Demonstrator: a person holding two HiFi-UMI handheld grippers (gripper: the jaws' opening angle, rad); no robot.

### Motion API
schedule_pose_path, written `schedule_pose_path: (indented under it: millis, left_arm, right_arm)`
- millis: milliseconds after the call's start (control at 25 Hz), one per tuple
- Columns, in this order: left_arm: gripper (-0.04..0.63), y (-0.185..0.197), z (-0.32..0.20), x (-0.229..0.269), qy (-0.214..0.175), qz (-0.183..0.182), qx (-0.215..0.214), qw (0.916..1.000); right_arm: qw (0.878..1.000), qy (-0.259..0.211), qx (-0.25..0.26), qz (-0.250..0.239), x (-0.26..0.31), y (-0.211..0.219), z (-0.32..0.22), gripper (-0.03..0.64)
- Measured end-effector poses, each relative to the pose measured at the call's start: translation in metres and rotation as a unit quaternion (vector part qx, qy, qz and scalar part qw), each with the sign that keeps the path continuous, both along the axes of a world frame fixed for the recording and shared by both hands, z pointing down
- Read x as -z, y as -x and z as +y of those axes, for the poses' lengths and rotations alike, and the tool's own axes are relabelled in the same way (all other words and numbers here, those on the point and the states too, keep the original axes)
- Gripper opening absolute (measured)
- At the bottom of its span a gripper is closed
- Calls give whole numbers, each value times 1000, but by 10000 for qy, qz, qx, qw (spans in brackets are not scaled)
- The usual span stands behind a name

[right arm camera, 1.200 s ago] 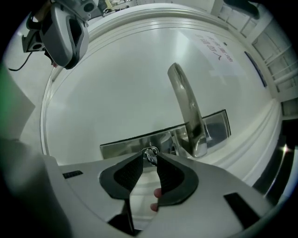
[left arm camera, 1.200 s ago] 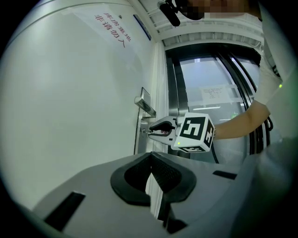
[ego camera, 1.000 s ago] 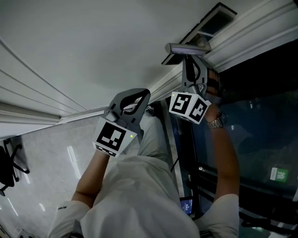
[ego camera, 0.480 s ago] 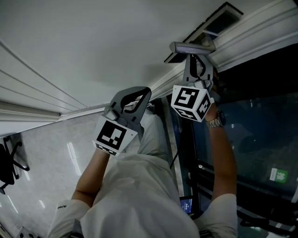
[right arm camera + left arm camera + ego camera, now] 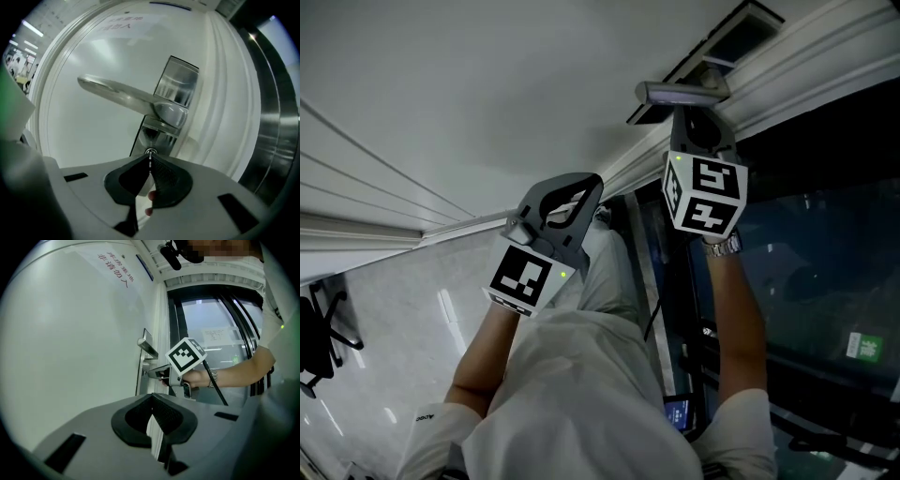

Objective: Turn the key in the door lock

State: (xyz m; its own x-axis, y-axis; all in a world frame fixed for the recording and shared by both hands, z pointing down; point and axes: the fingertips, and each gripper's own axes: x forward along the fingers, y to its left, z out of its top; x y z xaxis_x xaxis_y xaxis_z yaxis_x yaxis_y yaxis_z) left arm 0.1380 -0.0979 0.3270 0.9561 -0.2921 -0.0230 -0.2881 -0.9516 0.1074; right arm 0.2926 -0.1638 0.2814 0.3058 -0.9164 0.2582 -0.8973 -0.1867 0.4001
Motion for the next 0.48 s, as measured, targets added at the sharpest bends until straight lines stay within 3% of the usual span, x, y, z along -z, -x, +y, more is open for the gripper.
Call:
schedule_pose_path:
  millis: [120,320,400,480]
  left_arm:
    - [6,-5,6,-5,75,-26,-75,9999]
    - [6,-12,11,-3,56,-8,-158,9999]
    - [6,-12,9,-3,55,-12,-137,9999]
    - [5,-12,7,-4,73,-26,-107,9999]
  right_arm:
    - [9961,-194,3,-859,0,-2,0,14]
    - [9748,-663,-43,-2131,1,-5,2,14]
    - [9636,-791,-49,-2555,0,-6,3,14]
    - [9441,-918,-64,-3167,-1,-8,3,14]
